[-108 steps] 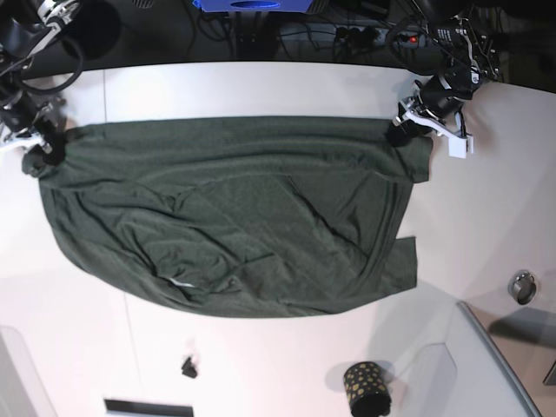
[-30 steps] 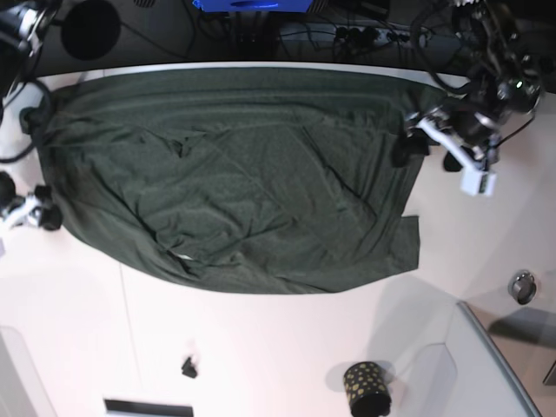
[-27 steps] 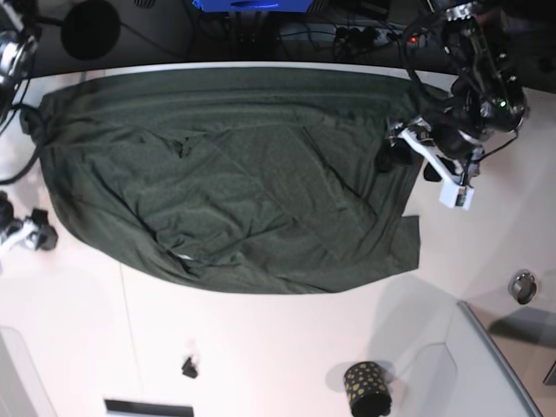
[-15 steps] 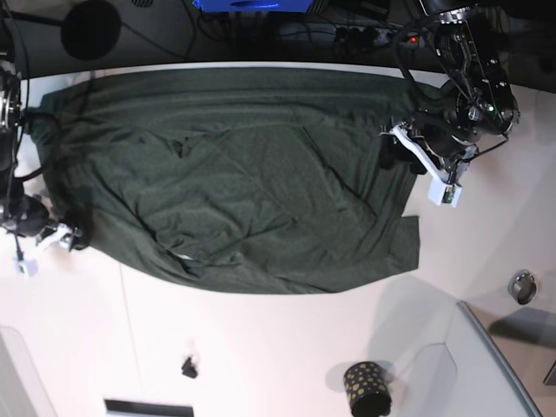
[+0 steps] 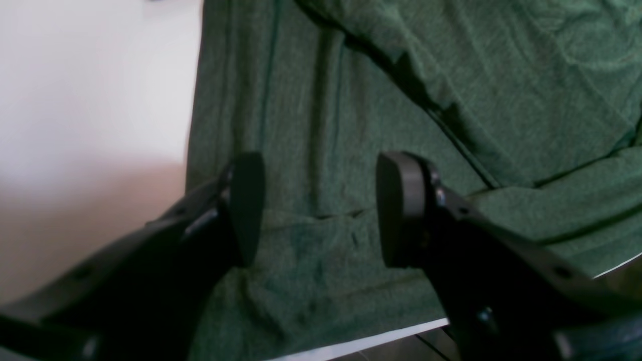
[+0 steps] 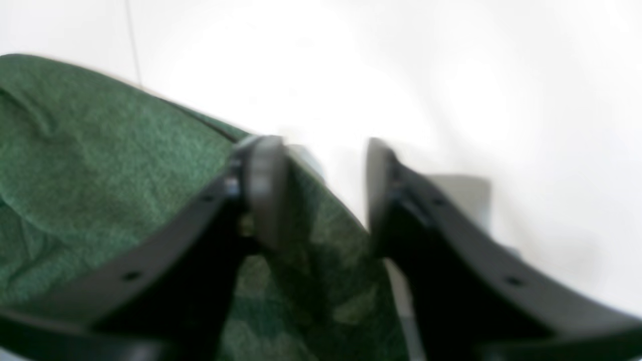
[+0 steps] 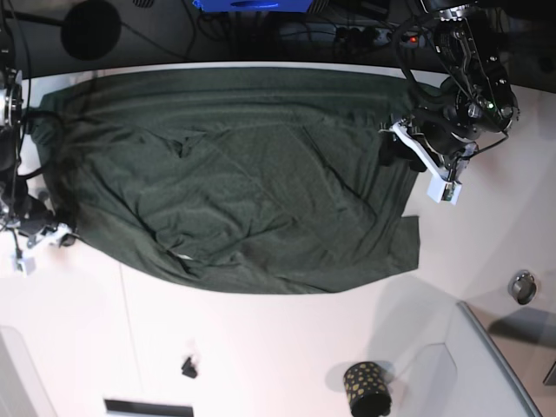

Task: Layout the t-shirt on the table in an organized manner, then fold the t-shirt properly
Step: 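Slide both grippers along the shirt sides and grasp the side edges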

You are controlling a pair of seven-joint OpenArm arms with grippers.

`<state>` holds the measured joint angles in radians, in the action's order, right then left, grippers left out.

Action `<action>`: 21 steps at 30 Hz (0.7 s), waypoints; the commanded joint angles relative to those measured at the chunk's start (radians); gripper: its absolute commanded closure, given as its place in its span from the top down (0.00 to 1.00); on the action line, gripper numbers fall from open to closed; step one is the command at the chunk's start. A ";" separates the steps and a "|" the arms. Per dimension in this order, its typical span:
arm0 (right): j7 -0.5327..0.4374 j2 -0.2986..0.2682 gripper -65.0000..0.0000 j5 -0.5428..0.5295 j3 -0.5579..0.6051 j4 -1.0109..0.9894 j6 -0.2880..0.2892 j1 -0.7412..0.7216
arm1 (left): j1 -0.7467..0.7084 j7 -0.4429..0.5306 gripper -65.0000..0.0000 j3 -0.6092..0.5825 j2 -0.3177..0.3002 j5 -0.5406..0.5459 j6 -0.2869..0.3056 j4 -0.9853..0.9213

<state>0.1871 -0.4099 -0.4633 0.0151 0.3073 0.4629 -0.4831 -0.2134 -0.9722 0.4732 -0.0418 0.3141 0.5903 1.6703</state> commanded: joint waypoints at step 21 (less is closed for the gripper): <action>0.105 -0.016 0.01 0.004 -0.005 0.158 0.000 -0.001 | -0.004 0.017 0.51 0.002 -0.008 0.004 0.003 0.014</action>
<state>0.3111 -0.4042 -0.4458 0.0151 0.4473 0.4595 -0.4530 -0.2180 -0.9718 0.4732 -0.0422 0.3099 0.5907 1.6688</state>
